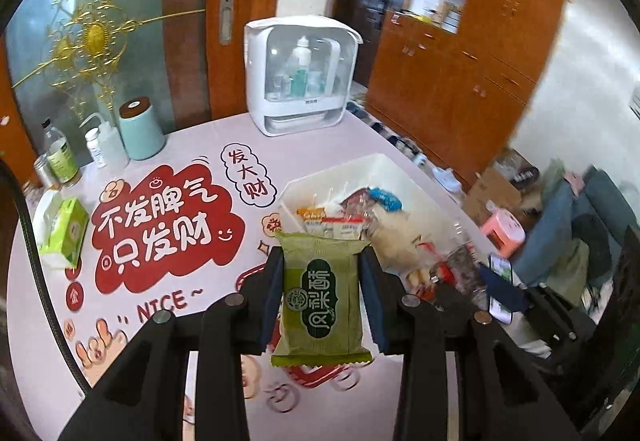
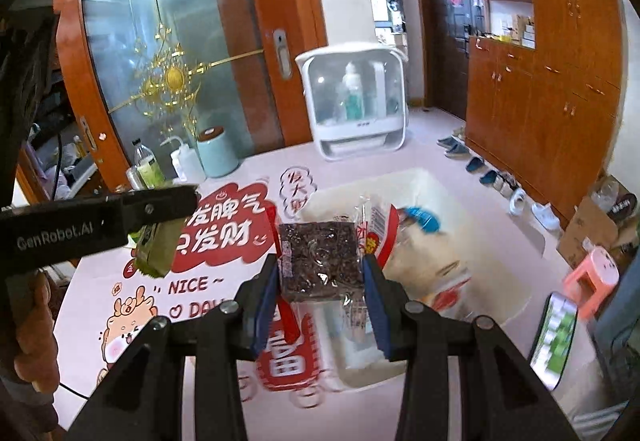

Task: Organize snacks

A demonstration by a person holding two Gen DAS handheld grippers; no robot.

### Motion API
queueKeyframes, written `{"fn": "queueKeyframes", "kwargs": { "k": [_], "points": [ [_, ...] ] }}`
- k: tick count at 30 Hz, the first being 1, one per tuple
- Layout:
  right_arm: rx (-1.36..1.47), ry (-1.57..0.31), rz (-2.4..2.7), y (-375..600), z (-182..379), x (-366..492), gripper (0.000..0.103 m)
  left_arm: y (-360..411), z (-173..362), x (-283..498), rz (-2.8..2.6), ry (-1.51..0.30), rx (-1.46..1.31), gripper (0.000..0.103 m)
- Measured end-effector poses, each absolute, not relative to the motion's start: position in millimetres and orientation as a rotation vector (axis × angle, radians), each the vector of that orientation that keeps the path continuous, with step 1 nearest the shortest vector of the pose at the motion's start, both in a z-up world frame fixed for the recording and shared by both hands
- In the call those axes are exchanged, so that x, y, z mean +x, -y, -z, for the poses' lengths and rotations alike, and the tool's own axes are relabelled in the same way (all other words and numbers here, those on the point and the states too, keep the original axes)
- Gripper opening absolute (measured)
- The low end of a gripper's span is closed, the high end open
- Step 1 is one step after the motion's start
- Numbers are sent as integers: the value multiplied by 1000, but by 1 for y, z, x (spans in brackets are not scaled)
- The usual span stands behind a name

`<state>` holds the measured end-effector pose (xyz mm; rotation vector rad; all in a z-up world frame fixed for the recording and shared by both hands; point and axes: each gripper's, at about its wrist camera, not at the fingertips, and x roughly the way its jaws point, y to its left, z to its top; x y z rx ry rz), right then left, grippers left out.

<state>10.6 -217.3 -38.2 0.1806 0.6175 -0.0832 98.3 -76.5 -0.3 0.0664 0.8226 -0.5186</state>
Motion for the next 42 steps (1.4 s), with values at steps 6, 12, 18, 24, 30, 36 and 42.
{"fn": "queueKeyframes", "kwargs": {
  "k": [6, 12, 18, 24, 30, 36, 42],
  "points": [
    [118, -618, -4, 298, 25, 22, 41, 143, 3, 94, 421, -833, -20, 35],
    [115, -621, -49, 354, 12, 39, 42, 187, 11, 92, 355, -856, -47, 35],
    [128, -649, -135, 372, 8, 65, 42, 207, 19, 103, 273, -886, -54, 36],
    [124, -690, -179, 373, 12, 92, 43, 211, 30, 125, 195, -918, -51, 36],
    [97, -738, -189, 367, 18, 112, 44, 211, 34, 140, 158, -921, -48, 36],
    [72, -782, -165, 362, 29, 128, 52, 209, 39, 149, 125, -922, -25, 53],
    [95, -844, -167, 366, 45, 141, 63, 195, 41, 150, 78, -886, -58, 103]
  ]
}}
